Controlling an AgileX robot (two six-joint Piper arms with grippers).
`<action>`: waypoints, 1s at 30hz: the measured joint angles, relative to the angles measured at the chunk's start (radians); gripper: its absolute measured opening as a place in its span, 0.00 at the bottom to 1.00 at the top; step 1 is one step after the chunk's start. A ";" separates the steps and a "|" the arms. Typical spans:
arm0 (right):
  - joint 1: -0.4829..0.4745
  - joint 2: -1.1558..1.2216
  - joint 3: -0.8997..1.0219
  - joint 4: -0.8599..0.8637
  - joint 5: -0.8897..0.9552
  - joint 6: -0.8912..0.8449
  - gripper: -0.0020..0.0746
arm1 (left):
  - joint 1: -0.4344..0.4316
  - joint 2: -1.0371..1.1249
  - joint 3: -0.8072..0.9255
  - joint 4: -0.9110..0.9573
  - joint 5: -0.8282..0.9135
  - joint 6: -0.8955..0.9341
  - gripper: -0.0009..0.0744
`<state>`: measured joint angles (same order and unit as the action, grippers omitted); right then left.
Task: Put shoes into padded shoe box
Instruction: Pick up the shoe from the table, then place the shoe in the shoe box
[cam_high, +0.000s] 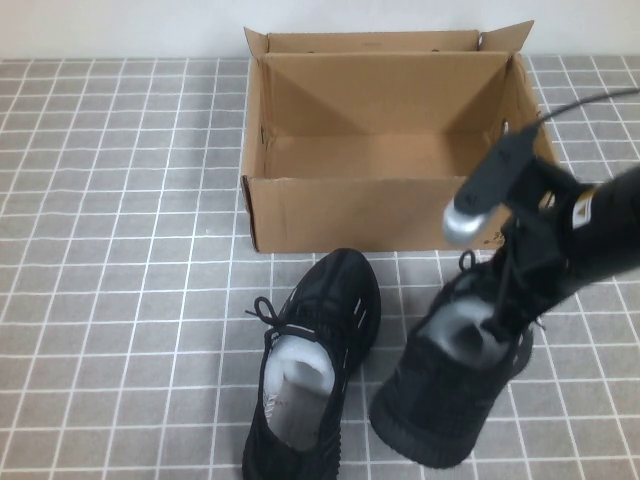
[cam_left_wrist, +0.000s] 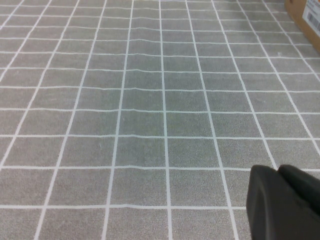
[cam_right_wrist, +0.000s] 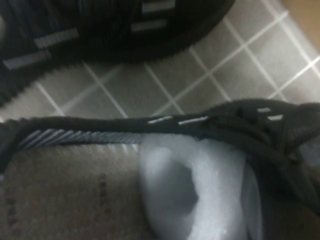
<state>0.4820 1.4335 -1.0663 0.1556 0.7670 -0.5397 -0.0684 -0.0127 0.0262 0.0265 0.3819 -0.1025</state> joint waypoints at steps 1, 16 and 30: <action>0.000 -0.002 -0.033 0.000 0.038 0.021 0.05 | 0.000 0.000 0.000 0.000 0.000 0.000 0.01; 0.000 0.008 -0.513 0.035 0.232 0.339 0.05 | 0.000 0.000 0.000 0.000 0.000 0.000 0.01; -0.002 0.238 -0.598 -0.100 -0.213 0.847 0.05 | 0.000 0.000 0.000 0.000 0.000 0.000 0.01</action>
<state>0.4801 1.6715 -1.6640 0.0556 0.5543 0.3072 -0.0684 -0.0127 0.0262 0.0265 0.3819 -0.1025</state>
